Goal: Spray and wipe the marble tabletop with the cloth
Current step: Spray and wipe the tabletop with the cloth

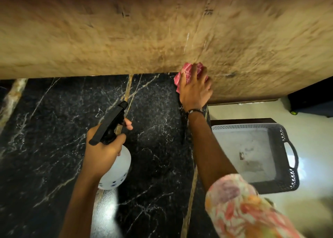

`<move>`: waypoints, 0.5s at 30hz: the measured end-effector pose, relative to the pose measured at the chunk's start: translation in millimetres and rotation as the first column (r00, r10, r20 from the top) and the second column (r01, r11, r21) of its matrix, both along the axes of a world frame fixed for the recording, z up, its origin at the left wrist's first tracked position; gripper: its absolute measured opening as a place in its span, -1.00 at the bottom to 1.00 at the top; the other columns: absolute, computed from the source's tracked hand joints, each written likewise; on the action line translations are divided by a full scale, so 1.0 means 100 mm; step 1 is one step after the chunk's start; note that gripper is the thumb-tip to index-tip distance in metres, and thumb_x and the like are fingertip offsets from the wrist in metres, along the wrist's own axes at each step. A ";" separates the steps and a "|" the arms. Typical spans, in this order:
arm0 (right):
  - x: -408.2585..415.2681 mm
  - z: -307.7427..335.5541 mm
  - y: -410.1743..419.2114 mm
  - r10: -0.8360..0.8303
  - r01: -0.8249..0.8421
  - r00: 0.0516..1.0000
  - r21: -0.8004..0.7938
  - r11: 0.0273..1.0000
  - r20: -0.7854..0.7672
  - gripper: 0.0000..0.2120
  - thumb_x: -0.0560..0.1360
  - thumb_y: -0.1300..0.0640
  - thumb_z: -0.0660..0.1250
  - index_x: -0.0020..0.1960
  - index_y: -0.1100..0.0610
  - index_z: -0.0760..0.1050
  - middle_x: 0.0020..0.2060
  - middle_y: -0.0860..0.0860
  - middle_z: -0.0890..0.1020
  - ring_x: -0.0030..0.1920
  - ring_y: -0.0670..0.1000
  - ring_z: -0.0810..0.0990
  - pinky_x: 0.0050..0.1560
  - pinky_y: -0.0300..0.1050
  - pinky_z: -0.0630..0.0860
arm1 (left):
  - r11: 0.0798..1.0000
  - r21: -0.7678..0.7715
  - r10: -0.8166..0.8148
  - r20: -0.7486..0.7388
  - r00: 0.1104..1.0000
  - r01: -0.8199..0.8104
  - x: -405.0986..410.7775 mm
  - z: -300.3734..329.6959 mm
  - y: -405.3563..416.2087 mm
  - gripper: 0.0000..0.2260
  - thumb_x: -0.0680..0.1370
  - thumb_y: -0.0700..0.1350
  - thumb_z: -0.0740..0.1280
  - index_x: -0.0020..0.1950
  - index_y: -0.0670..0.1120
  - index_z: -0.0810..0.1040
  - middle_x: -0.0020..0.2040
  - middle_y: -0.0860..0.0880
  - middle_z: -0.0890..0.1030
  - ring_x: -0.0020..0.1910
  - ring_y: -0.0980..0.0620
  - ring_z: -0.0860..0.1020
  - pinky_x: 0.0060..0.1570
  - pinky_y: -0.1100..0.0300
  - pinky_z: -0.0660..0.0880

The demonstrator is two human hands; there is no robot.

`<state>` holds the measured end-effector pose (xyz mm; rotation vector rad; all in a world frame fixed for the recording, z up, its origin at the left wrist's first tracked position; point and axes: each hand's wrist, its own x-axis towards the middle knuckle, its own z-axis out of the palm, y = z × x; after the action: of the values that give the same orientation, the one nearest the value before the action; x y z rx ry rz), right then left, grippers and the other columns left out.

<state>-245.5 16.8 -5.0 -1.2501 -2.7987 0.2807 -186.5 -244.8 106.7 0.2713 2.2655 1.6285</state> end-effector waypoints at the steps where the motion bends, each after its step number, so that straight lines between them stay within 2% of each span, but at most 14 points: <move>1: -0.12 0.00 0.06 -0.007 0.007 1.000 -0.018 1.000 0.001 -0.41 0.59 -0.27 -0.07 0.51 0.01 0.18 0.47 0.16 0.27 0.34 0.27 0.35 0.16 0.16 0.47 | 1.000 -0.002 0.000 -0.007 1.000 0.000 0.00 0.00 -0.01 -0.81 0.46 -0.44 0.26 -0.02 -0.25 0.55 -0.34 0.16 0.63 -0.62 0.15 0.34 -0.51 0.34 0.35; 5: -0.46 0.04 0.20 0.004 0.001 0.998 -0.076 0.997 0.066 -0.42 0.60 -0.24 -0.05 0.49 0.05 0.17 0.43 0.18 0.29 0.32 0.28 0.34 0.15 0.16 0.45 | 0.999 -0.042 -0.006 -0.006 1.000 0.006 0.03 -0.01 0.05 -0.78 0.47 -0.50 0.23 0.00 -0.29 0.56 -0.41 0.22 0.61 -0.50 0.28 0.50 -0.40 0.51 0.37; 7: -0.47 0.06 0.22 0.026 -0.020 0.998 -0.091 0.996 0.060 -0.43 0.60 -0.24 -0.04 0.49 0.05 0.17 0.44 0.16 0.28 0.33 0.26 0.32 0.16 0.16 0.44 | 0.999 -0.043 -0.003 0.015 1.000 0.004 0.04 -0.02 0.06 -0.77 0.48 -0.51 0.22 0.01 -0.29 0.56 -0.43 0.21 0.60 -0.55 0.24 0.46 -0.46 0.48 0.35; 9: -0.32 0.05 0.18 0.022 -0.021 1.000 -0.066 0.998 0.015 -0.43 0.60 -0.25 -0.05 0.50 0.03 0.18 0.45 0.14 0.29 0.33 0.24 0.34 0.14 0.13 0.46 | 0.999 -0.045 -0.001 0.006 1.000 0.001 0.05 -0.03 0.06 -0.76 0.47 -0.51 0.21 0.00 -0.28 0.56 -0.43 0.20 0.60 -0.56 0.23 0.45 -0.48 0.46 0.34; 15: 0.65 0.03 -0.22 0.000 0.001 1.000 0.025 1.000 -0.020 -0.43 0.61 -0.26 -0.09 0.51 0.01 0.15 0.45 0.15 0.32 0.33 0.24 0.39 0.11 0.15 0.48 | 0.998 -0.055 0.009 0.012 1.000 -0.008 0.05 -0.01 0.07 -0.78 0.48 -0.50 0.21 0.01 -0.31 0.56 -0.46 0.25 0.56 -0.45 0.36 0.50 -0.32 0.56 0.37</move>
<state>-180.6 -4.9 -2.0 -1.2358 -2.7762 0.2563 -182.0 -238.3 105.2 0.2384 2.3017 1.5647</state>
